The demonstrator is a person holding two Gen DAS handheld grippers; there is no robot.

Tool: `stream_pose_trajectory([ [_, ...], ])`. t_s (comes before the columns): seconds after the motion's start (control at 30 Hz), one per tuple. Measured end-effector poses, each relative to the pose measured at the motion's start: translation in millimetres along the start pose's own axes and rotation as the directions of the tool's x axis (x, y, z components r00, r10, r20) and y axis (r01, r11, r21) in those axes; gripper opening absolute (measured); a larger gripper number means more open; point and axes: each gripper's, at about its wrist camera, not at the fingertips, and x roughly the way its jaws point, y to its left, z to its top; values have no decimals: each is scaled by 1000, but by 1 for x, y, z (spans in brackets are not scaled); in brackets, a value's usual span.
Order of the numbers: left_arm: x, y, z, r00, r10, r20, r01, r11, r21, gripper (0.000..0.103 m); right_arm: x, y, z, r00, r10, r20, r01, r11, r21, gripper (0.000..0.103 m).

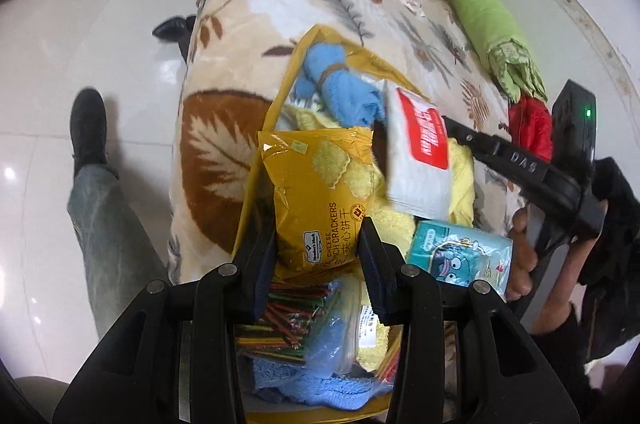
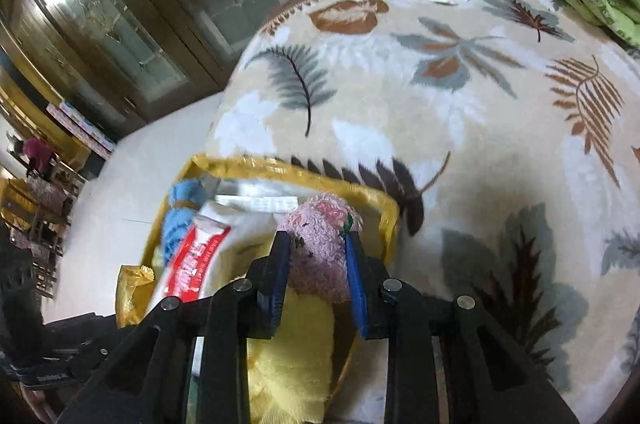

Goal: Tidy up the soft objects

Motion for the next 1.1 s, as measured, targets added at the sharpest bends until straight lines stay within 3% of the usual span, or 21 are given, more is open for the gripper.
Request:
stream_pose_trajectory([
  [0.17, 5, 5, 4, 998, -50, 28, 51, 998, -29, 40, 4, -8, 1, 1000, 13, 14, -13, 998, 56, 30],
  [0.27, 4, 1, 3, 998, -42, 48, 43, 999, -18, 44, -2, -9, 2, 999, 20, 26, -21, 999, 50, 35],
  [0.43, -13, -7, -2, 990, 1, 140, -6, 999, 31, 50, -27, -15, 0, 995, 65, 79, -71, 995, 73, 56],
  [0.47, -19, -9, -3, 986, 1, 169, -9, 999, 46, 59, -33, -14, -1, 994, 59, 92, -67, 995, 77, 56],
  [0.5, -24, -11, -6, 981, 5, 196, -16, 998, 55, 69, -42, -14, -4, 992, 66, 108, -74, 994, 76, 56],
  [0.63, -44, -18, -16, 958, 25, 286, -47, 996, 69, 69, -69, -5, -23, 984, 100, 148, -113, 990, 87, 56],
  [0.7, -57, -24, -27, 938, 43, 344, -76, 993, 85, 69, -82, 8, -41, 980, 124, 157, -136, 988, 69, 56],
  [0.77, -69, -31, -42, 913, 64, 403, -112, 989, 96, 69, -95, 21, -62, 976, 132, 171, -144, 988, 56, 57],
  [0.87, -79, -40, -66, 862, 134, 490, -178, 983, 44, 69, -106, 39, -88, 975, 143, 169, -151, 988, 36, 60],
  [0.93, -81, -46, -79, 844, 176, 507, -213, 977, 15, 69, -114, 49, -102, 978, 112, 174, -116, 993, 16, 63],
  [1.03, -81, -55, -95, 845, 202, 496, -249, 968, 31, 69, -124, 61, -118, 981, 81, 176, -79, 997, -18, 65],
  [1.1, -80, -62, -103, 841, 266, 472, -317, 948, 31, 69, -131, 69, -126, 982, 70, 174, -65, 997, -35, 67],
])
